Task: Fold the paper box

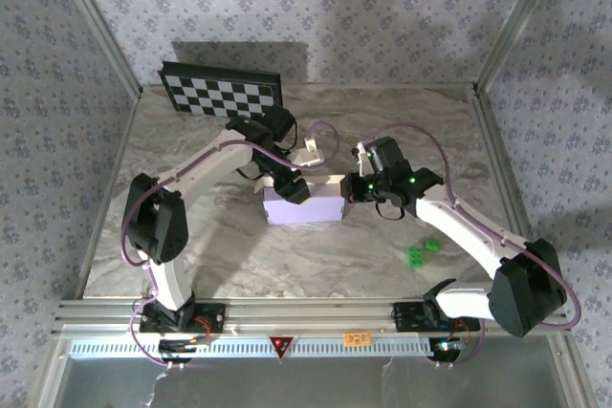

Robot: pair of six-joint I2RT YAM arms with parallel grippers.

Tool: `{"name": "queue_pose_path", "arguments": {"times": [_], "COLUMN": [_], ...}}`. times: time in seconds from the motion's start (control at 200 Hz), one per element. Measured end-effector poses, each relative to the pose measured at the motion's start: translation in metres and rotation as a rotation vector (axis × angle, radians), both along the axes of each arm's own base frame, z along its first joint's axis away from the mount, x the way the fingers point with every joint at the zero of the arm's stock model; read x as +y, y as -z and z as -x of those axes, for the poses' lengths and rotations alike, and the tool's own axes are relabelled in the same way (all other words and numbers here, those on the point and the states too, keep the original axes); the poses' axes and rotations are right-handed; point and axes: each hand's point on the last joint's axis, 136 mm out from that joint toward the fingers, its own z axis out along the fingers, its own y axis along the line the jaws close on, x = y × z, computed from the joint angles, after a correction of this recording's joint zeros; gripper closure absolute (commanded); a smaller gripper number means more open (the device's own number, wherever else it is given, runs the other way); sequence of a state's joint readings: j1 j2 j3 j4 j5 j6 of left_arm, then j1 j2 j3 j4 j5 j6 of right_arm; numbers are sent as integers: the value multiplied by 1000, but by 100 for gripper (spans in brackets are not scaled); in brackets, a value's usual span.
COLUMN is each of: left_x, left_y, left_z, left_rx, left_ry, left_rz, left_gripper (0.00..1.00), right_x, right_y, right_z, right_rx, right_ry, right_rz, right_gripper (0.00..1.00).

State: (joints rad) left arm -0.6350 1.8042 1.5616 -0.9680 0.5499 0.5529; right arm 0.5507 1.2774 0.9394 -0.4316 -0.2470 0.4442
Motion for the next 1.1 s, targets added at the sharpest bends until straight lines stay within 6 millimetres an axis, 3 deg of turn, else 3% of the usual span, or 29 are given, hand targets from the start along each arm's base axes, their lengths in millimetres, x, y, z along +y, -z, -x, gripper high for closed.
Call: {"name": "queue_pose_path", "arguments": {"times": [0.47, 1.099], "left_x": [1, 0], "left_y": [-1, -15], "left_z": [6, 13], "left_rx": [-3, -170], "left_ry": [42, 149], "left_rz": [-2, 29], "left_gripper": [37, 34], "right_x": [0, 0], "right_y": [0, 0], "right_z": [0, 0], "right_rx": [-2, -6], "right_ry": [-6, -11], "right_rz": [5, 8], "right_gripper": [87, 87]}}
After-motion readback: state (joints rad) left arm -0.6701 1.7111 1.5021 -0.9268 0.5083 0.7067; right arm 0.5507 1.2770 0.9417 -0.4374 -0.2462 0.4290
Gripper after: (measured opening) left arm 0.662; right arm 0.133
